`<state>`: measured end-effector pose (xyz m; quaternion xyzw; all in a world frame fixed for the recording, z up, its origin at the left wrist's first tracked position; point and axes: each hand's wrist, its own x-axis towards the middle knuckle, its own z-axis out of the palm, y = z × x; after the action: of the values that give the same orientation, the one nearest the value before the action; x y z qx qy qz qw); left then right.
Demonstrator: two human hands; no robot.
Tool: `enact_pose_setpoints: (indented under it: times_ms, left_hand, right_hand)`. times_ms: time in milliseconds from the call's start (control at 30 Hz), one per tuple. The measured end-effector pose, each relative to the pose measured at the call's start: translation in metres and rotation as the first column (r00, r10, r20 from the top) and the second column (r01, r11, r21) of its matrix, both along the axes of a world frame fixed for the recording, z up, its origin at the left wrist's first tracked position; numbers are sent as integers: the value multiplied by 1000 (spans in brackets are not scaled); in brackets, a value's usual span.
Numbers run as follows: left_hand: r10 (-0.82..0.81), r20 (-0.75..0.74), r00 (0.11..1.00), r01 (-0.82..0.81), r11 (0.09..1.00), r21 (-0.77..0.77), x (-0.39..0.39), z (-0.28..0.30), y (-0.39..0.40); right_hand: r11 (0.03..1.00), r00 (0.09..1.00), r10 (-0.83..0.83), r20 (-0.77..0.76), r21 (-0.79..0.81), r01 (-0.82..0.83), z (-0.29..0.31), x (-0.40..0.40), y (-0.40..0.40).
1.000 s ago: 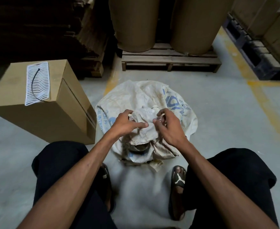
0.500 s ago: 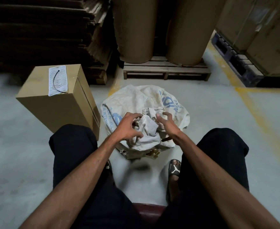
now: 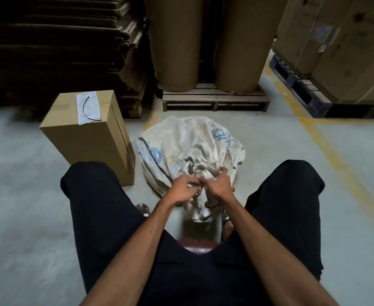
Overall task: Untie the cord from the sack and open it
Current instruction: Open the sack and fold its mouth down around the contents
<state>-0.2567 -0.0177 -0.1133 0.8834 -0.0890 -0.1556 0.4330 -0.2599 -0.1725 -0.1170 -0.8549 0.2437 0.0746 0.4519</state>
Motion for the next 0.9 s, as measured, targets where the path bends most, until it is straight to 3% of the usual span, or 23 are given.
enact_pose_setpoints:
  times_ms: [100,167,233,333,467,600,800,900]
  left_hand:
    - [185,-4,983,-185,983,8,12,-3,4]
    - [395,25,918,-395,919,-13,19,-2,9]
    - [505,18,863,-506,862,22,22,-3,14]
    - [525,-155,837,-514,851,107,27,-20,18]
    - [401,-385,832,-435,901,-2,41,-61,13]
    - [480,-307,822,-520,852,-60,26,-20,-1]
    - [545,-197,815,-577,736,-353,39,23,4]
    - [651,-139,746,-645,656,-393,36,35,16]
  right_hand:
    - [999,1000,24,0,-43,-24,0,14,-8]
    - [997,1000,13,17,-71,-11,0,17,-9]
    - [996,1000,21,20,-90,-19,1,15,-8]
    - [991,997,77,11,-108,-75,6,7,-5]
    - [988,992,115,58,-112,-108,15,-4,1]
    - [989,982,121,145,-106,-106,28,-2,0]
    - [999,926,-39,376,3,41,49,10,-12]
    - [980,888,-194,418,54,189,56,10,-26]
